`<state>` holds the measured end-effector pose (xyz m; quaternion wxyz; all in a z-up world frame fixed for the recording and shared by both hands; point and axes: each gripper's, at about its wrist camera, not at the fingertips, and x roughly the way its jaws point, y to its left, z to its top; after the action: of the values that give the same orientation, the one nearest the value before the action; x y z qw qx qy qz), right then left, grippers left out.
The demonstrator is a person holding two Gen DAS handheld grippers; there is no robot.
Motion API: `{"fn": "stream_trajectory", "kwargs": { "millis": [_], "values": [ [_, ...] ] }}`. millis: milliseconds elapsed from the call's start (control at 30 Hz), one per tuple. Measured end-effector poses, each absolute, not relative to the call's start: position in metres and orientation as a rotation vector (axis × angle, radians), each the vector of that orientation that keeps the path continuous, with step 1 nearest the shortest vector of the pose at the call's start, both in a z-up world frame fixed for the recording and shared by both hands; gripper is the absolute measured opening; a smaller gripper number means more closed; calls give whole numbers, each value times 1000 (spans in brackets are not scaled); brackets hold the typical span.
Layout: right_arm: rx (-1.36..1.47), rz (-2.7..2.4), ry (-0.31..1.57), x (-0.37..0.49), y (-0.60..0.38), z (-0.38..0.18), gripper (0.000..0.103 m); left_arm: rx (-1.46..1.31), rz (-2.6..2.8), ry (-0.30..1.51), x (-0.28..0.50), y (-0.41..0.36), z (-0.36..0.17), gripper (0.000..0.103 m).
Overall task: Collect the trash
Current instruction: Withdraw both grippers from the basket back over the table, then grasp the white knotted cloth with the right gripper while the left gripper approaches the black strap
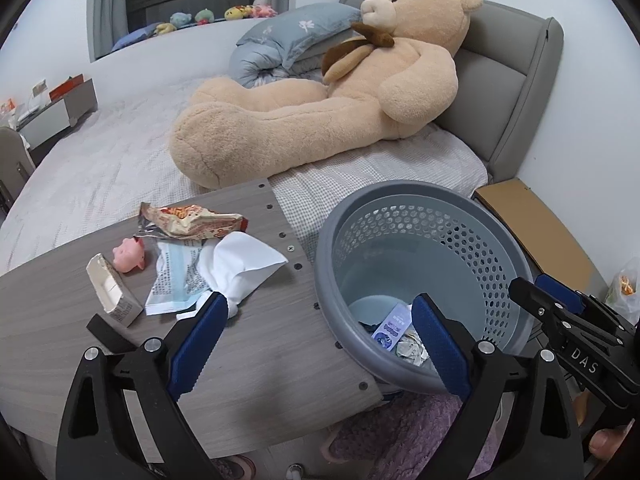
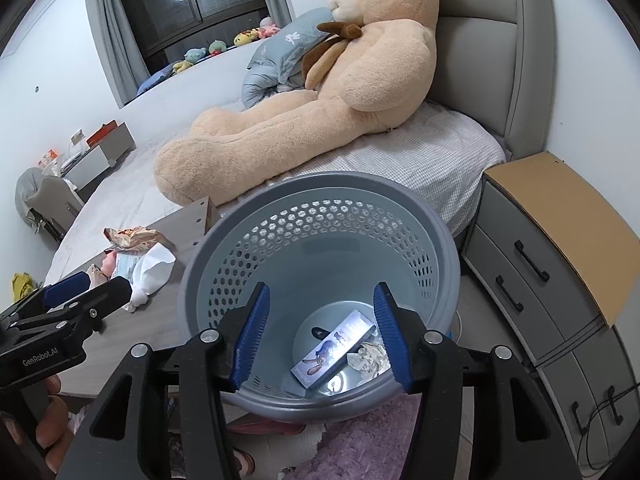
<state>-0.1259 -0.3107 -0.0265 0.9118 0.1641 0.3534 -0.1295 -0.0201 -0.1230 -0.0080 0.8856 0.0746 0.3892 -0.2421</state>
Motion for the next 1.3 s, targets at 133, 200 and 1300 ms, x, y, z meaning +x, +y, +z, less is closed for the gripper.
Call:
{"fn": "stream_trajectory", "kwargs": {
  "millis": [133,200,1300],
  "values": [
    [324,-247,730,-126,-299,-26,53,145,-482,799,-26,-107,-6,91],
    [320,-234,729,-127,-292,-25,53,139,-470,792,-28,-100,-5,91],
    [203,43,784,-54,-153,-32,53,2,-153,845,-2,63,-40,91]
  ]
}}
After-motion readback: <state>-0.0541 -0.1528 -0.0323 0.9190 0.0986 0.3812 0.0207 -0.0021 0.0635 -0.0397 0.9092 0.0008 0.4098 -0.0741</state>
